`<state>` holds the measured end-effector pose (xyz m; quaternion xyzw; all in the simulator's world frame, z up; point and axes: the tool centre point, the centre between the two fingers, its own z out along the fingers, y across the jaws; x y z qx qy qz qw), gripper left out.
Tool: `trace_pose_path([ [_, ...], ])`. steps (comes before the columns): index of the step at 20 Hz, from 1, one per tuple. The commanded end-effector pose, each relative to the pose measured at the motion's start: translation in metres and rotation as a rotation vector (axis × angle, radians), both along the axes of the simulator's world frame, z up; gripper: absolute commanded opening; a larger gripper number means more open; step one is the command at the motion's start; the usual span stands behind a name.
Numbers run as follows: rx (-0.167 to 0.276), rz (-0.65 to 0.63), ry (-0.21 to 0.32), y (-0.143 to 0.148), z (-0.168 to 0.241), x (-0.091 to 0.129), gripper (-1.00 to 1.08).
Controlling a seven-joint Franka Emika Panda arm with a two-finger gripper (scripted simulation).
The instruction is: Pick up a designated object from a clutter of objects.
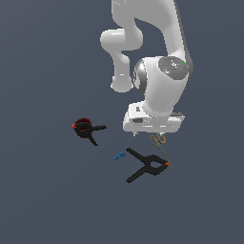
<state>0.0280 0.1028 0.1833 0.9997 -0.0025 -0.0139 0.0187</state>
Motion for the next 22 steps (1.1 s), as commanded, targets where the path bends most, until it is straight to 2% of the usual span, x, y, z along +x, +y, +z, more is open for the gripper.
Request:
trace_pose_path([
  [1,0.005,0.015,-0.008,0.023,-0.028,0.003,1.00],
  [6,0.018,0.037,-0.018,0.060,-0.074,0.002,1.00],
  [11,0.030,0.052,-0.024,0.086,-0.106,-0.003,1.00],
  [16,0.037,0.059,-0.026,0.099,-0.123,-0.007,1.00],
  [22,0.037,0.060,-0.025,0.100,-0.125,-0.008,1.00],
])
